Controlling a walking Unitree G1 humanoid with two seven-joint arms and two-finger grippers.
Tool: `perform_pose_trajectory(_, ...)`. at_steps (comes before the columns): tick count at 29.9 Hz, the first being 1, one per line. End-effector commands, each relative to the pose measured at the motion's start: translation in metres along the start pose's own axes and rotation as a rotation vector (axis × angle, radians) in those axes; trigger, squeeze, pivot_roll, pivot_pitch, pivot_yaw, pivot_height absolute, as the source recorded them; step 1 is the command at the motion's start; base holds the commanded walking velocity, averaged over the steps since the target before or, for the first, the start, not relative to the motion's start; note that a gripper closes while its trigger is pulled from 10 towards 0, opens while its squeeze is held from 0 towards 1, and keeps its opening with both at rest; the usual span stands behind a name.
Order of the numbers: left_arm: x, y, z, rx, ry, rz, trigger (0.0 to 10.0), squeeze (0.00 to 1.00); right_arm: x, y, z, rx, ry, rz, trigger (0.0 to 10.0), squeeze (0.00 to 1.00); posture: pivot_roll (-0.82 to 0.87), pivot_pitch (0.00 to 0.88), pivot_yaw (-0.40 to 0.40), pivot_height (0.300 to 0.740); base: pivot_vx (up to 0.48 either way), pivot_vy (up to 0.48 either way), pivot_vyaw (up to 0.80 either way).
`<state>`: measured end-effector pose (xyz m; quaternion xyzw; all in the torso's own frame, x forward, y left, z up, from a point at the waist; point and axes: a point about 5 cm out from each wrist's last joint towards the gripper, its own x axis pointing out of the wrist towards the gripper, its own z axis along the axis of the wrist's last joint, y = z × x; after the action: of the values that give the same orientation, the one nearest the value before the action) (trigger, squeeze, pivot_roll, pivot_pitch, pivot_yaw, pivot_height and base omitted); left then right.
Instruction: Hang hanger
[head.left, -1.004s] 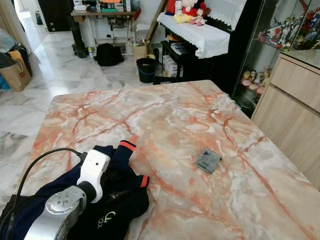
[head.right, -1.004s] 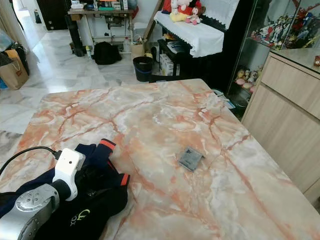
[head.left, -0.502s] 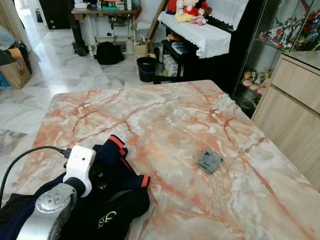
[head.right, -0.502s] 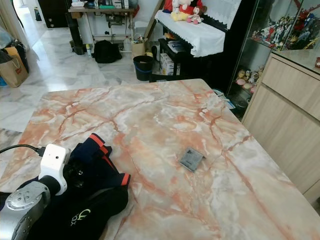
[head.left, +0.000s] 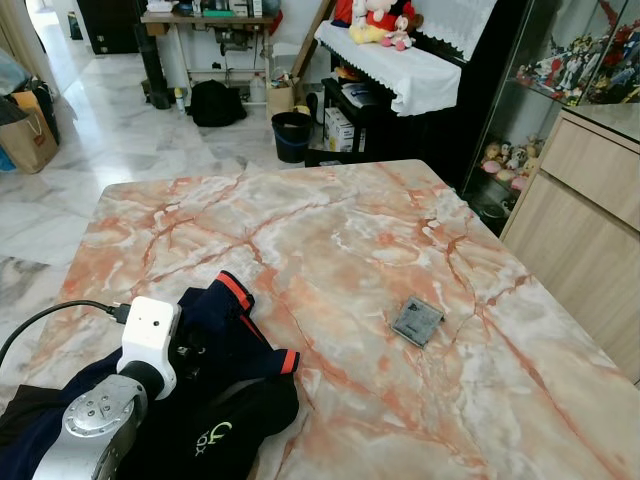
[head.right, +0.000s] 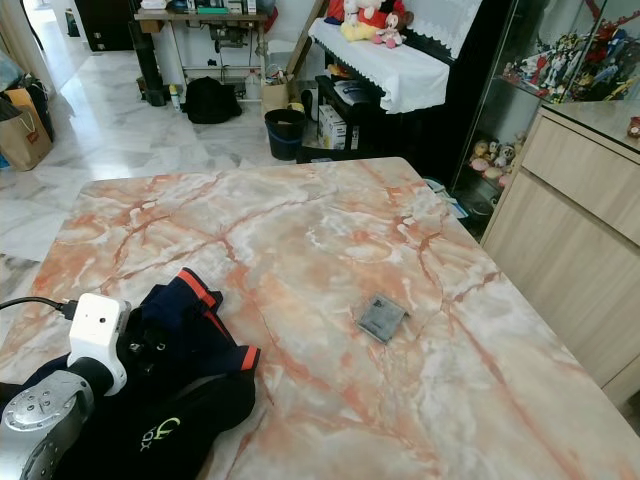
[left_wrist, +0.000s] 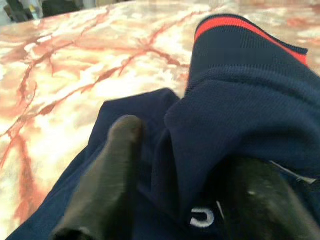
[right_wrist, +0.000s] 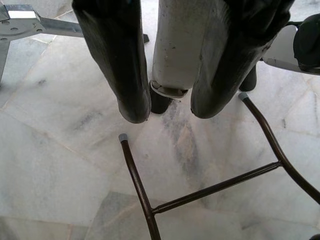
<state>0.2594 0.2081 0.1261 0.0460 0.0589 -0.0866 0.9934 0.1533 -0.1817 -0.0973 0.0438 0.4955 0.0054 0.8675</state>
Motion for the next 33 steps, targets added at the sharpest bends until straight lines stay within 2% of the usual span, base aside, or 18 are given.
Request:
perform_pose_trajectory(1, -0.003, -0.001, 0.006, 0.008, -0.04, 0.017, 10.0, 1.0, 0.0, -0.002, 0.003, -0.015, -0.003, -0.002, 10.0, 0.0, 0.1, 0.015, -0.021, 0.74, 0.0, 0.0, 0.0)
perform_pose_trajectory(9, -0.016, 0.001, 0.004, 0.018, -0.077, 0.124, 10.0, 1.0, 0.0, -0.002, 0.002, -0.019, 0.0, -0.002, 10.0, 0.0, 0.1, 0.001, -0.02, 0.74, 0.0, 0.0, 0.0)
perform_pose_trajectory(11, -0.022, 0.002, 0.003, 0.045, -0.085, 0.163, 10.0, 1.0, 0.0, -0.002, 0.001, -0.021, 0.002, -0.002, 10.0, 0.0, 0.1, 0.0, -0.02, 0.74, 0.0, 0.0, 0.0)
perform_pose_trajectory(15, -0.025, 0.0, 0.003, 0.088, -0.092, 0.179, 10.0, 1.0, 0.0, -0.003, 0.001, -0.023, 0.004, -0.002, 10.0, 0.0, 0.11, 0.0, -0.024, 0.74, 0.0, 0.0, 0.0)
perform_pose_trajectory(16, -0.026, -0.001, 0.003, 0.091, -0.091, 0.181, 10.0, 0.57, 0.0, -0.003, 0.001, -0.024, 0.004, -0.002, 10.0, 0.0, 0.11, 0.0, -0.026, 0.74, 0.0, 0.0, 0.0)
perform_pose_trajectory(17, -0.027, -0.002, 0.002, 0.116, -0.089, 0.185, 10.0, 0.0, 0.0, -0.003, 0.0, -0.025, 0.005, -0.001, 10.0, 0.0, 0.11, 0.0, -0.027, 0.74, 0.0, 0.0, 0.0)
perform_pose_trajectory(21, -0.028, -0.003, 0.001, 0.159, -0.087, 0.186, 10.0, 0.0, -0.001, -0.004, 0.0, -0.026, 0.006, -0.001, 10.0, 0.0, 0.11, 0.002, -0.03, 0.74, 0.0, 0.0, 0.0)
perform_pose_trajectory(28, -0.032, -0.003, 0.005, 0.123, -0.133, 0.229, 10.0, 0.0, -0.001, -0.005, 0.001, -0.007, 0.002, -0.014, 10.0, 0.0, 0.12, 0.019, -0.035, 0.74, 0.0, 0.0, 0.0)
perform_pose_trajectory(33, -0.034, -0.002, 0.007, 0.136, -0.157, 0.271, 10.0, 0.0, -0.001, -0.005, 0.001, 0.002, 0.002, -0.021, 10.0, 0.0, 0.12, 0.024, -0.038, 0.74, -0.146, 0.11, 0.0)
